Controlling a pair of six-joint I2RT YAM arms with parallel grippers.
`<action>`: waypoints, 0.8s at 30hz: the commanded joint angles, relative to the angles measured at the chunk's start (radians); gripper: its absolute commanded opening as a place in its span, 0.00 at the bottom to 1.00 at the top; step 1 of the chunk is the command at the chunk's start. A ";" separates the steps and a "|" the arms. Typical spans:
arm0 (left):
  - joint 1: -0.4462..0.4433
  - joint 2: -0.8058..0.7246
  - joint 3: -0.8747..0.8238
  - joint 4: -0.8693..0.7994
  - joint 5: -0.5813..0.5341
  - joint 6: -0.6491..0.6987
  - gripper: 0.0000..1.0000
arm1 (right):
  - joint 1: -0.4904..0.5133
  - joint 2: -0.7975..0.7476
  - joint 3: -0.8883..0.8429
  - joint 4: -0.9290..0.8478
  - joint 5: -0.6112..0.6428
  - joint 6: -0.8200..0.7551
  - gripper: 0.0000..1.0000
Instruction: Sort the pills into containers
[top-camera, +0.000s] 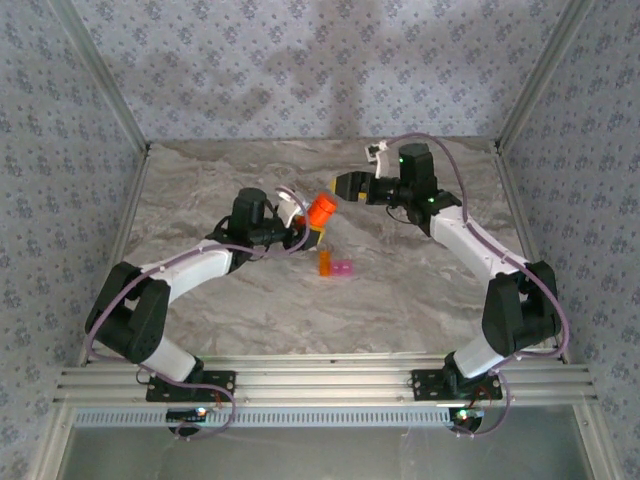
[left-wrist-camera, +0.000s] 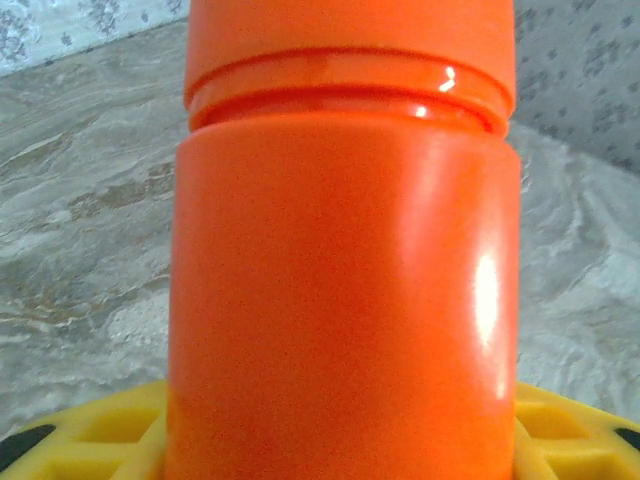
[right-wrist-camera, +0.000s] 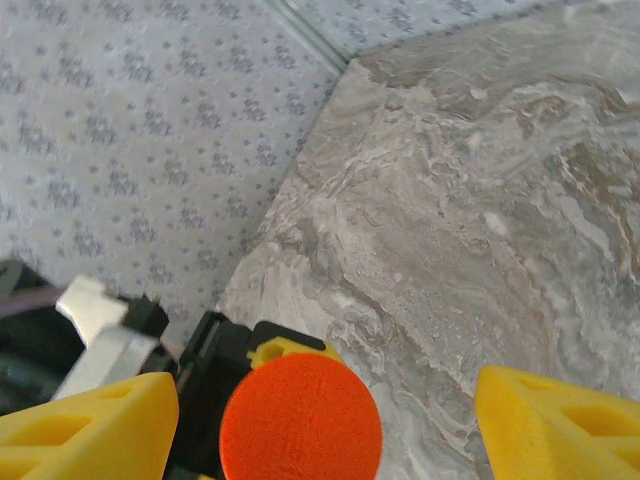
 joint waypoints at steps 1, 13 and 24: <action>-0.023 -0.003 0.040 -0.032 -0.093 0.080 0.00 | 0.011 0.004 0.039 -0.082 0.081 0.152 0.79; -0.050 0.019 0.061 -0.061 -0.142 0.122 0.00 | 0.090 0.072 0.094 -0.208 0.123 0.155 0.79; -0.054 0.019 0.065 -0.053 -0.144 0.117 0.00 | 0.107 0.083 0.078 -0.189 0.090 0.152 0.42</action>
